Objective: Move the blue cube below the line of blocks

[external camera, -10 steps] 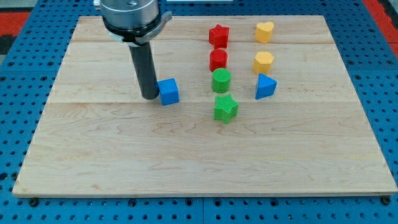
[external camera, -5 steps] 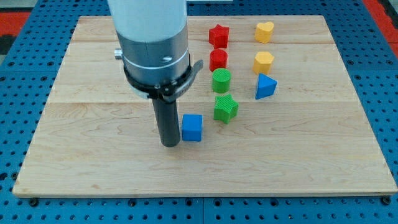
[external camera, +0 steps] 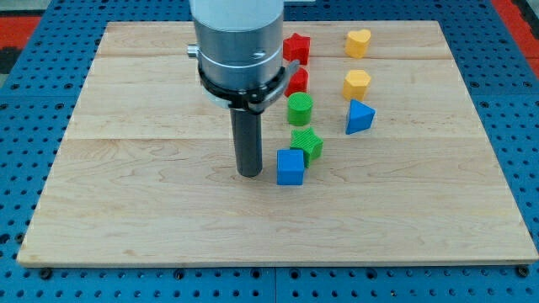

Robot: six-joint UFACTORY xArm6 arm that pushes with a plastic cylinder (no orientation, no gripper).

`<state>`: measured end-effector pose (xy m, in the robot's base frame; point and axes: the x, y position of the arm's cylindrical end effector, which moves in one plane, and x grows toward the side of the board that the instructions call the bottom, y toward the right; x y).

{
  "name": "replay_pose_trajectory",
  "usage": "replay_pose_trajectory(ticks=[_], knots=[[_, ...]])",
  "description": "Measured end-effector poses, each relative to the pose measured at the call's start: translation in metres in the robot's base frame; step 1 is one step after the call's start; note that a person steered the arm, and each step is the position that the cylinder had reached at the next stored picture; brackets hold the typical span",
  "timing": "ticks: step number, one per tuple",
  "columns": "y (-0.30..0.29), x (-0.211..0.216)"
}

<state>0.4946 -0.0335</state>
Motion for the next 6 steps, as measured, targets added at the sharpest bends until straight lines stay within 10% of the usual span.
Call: replay_pose_trajectory(ticks=[6], knots=[[0.104, 0.054]])
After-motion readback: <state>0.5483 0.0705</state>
